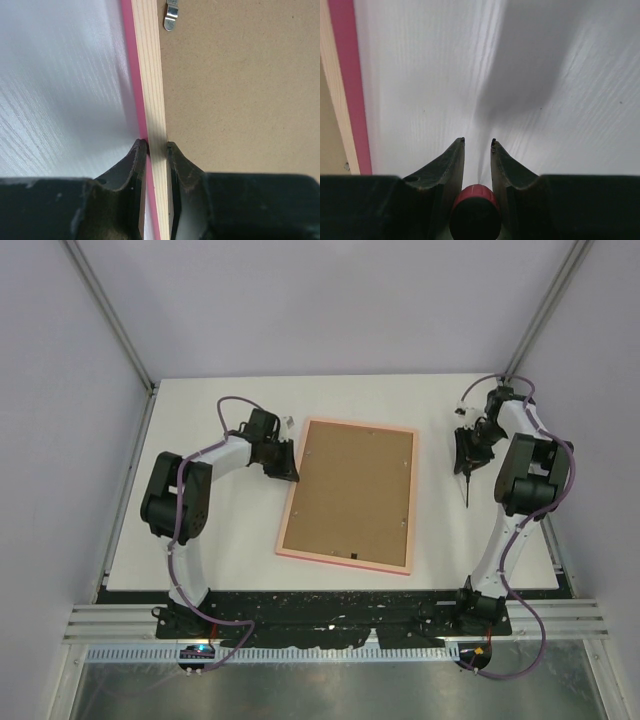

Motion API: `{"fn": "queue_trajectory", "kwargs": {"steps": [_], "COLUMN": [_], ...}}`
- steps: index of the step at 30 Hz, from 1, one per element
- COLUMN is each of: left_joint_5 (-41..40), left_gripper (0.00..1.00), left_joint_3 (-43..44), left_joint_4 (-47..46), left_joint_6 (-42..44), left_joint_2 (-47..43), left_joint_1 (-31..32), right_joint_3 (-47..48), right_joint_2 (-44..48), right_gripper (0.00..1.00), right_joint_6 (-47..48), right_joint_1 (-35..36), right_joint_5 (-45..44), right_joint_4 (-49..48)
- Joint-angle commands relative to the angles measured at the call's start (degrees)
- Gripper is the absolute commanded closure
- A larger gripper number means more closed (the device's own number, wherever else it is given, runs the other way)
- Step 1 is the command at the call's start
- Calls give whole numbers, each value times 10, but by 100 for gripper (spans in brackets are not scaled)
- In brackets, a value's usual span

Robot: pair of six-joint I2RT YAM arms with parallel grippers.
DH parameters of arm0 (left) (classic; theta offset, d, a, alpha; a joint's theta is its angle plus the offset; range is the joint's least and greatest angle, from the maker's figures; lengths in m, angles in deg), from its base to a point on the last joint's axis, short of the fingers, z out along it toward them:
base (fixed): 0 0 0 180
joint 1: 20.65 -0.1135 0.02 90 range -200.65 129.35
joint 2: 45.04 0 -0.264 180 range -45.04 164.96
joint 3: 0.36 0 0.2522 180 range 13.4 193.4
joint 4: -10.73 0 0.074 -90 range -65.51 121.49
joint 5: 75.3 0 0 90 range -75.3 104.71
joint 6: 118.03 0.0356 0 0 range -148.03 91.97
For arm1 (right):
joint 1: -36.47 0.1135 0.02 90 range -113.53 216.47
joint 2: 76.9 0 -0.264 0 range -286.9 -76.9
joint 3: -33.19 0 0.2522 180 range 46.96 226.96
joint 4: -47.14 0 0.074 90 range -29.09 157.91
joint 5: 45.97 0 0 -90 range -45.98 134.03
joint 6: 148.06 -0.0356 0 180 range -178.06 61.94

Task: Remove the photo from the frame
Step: Place the screwdriver at the center of the board.

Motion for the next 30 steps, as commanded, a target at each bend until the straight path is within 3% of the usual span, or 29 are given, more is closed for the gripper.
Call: {"fn": "queue_trajectory", "kwargs": {"steps": [1,8,19,30], "left_joint_5": [-33,-23,-17,-15], "left_gripper": [100,100,100,100], "left_joint_3": [-13,-14,-11,-14], "left_joint_4": [10,6,8,1], "left_joint_6": [4,2,-2,-2], "left_joint_2": [-2,-2,1,-1], "left_joint_1": [-14,-14,-14,-13], "right_joint_3": [35,27,-15,-34], "right_joint_2": [-19,-36,-28,-12], "right_gripper": [91,83,55,52], "right_joint_6": [-88,-149,-152,-150], "right_joint_1": [-2,-1,-1,-1], "right_joint_5": [-53,-71,-82,-80], "right_joint_4": [-97,-181,-225,-241]}}
